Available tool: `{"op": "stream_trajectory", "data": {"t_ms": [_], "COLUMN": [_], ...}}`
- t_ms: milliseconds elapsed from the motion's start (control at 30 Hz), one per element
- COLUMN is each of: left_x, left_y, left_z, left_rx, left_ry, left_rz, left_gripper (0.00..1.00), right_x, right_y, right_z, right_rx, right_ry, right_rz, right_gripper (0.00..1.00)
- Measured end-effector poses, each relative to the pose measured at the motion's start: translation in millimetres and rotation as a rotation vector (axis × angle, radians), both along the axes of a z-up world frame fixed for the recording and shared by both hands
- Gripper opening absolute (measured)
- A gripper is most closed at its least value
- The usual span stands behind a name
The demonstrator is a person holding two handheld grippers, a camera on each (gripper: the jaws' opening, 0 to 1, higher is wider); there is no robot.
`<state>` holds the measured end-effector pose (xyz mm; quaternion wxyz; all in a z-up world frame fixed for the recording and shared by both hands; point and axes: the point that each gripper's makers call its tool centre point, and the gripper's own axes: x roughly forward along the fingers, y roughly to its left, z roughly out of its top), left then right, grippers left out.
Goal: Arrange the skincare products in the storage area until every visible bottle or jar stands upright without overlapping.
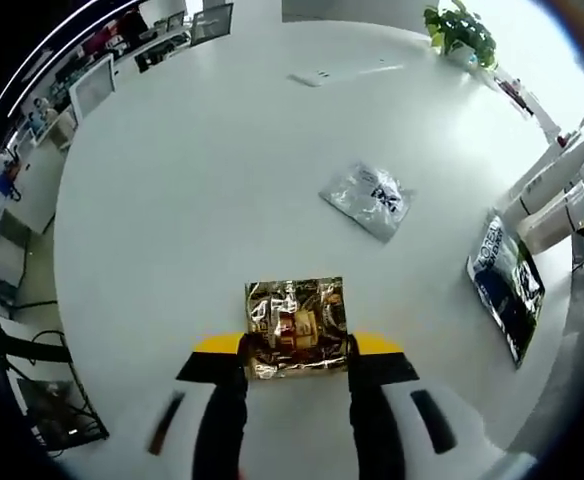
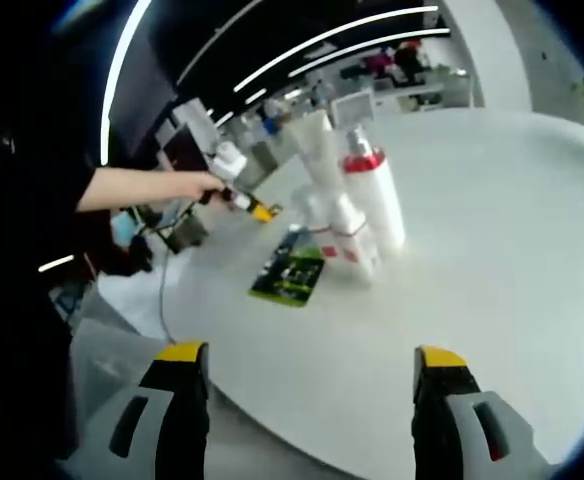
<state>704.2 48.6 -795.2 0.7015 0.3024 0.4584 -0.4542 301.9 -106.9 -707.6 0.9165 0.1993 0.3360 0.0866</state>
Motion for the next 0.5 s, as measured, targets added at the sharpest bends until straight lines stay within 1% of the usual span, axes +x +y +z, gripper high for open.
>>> {"op": "stream_trajectory", "data": {"t_ms": [133, 300, 500], "left_x": [-2.3, -7.5, -17.8], "left_y": [-2.3, -3.2, -7.2], "left_z": [2.4, 5.3, 13.0], "left_rx": [-0.005, 0.008, 0.017], "left_ry": [-0.004, -0.014, -0.026], "left_rz": [-0.019, -0.063, -0.138], "left_gripper": [0.38, 0.38, 0.38], "right_x": [-0.1, 0.0, -0.2], "right_y": [0.3, 0.8, 2.1], "right_z": [-0.5, -0.6, -0.6], "right_rx": [0.001, 0.002, 0.002], "right_ry": [0.001, 0.002, 0.002], "right_rz": [0.002, 0.004, 0.011], "right_gripper": [0.87, 0.87, 0.87]}}
